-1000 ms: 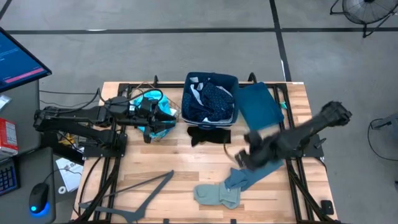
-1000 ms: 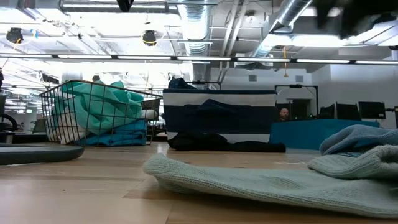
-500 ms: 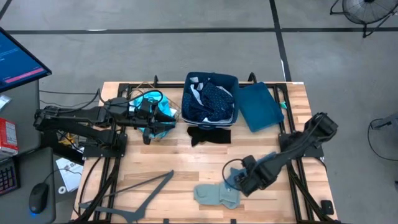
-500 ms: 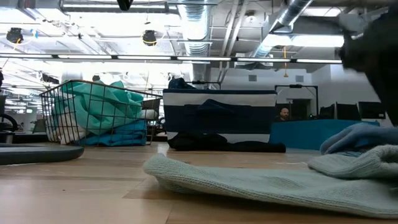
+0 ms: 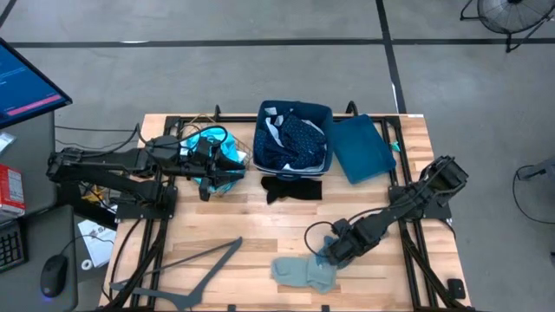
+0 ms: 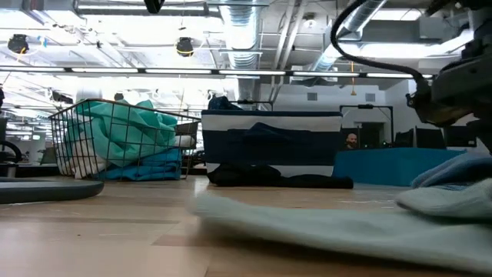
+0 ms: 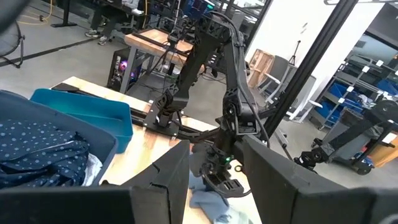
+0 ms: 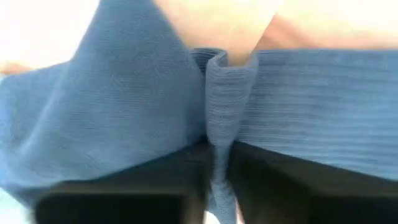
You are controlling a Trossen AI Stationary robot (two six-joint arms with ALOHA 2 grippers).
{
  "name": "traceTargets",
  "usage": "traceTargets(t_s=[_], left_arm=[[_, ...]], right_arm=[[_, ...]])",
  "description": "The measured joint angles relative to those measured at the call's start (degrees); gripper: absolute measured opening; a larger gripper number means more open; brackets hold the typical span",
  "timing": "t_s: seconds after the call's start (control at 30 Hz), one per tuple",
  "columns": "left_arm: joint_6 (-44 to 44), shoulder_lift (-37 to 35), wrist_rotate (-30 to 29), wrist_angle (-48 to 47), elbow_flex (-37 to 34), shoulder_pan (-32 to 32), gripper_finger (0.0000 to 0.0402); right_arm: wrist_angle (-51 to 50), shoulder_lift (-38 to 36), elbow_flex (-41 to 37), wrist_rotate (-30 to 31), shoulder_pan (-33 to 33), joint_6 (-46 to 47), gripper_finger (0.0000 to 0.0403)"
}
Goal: Pick & Place Cloths
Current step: Put the blue sock into the blue bin
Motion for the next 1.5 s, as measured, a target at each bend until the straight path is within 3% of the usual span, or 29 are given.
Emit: traceTargets(t_s=[0.07, 0.23, 0.37, 0.93, 1.13, 1.3, 1.5], left_arm=[[0.0, 0.0, 0.0, 0.0, 0.0, 0.0, 0.0135], [0.0, 0.0, 0.2, -0.1, 0.0, 0.0, 0.0135], [0.0, 0.0, 0.2, -0.2, 0.0, 0.0, 0.0135], [0.3, 0.0, -0.1, -0.3, 0.0, 0.0, 0.0135], [0.4, 0.0, 0.0, -0.3, 0.0, 0.0, 0.0135], [0.4, 0.0, 0.0, -0.3, 0.0, 0.0, 0.0135], [0.5, 0.0, 0.0, -0.3, 0.0, 0.0, 0.0135]], right_arm=[[-0.9, -0.7, -0.2, 0.0, -1.4, -2.2, 0.0016], [-3.5, -4.0, 0.4, 2.3, -4.9, -5.2, 0.0006], [-9.6, -9.3, 5.5, 6.6, -6.6, -6.9, 0.0005], [-37.9, -23.8, 30.2, 35.4, -15.5, -17.4, 0.0001], [-41.9, -28.4, 36.2, 41.7, -26.4, -26.7, 0.0000], [-43.1, -31.1, 36.4, 39.4, -39.5, -33.1, 0.0000], [-47.3, -28.8, 36.4, 34.8, -54.6, -43.2, 0.0000]])
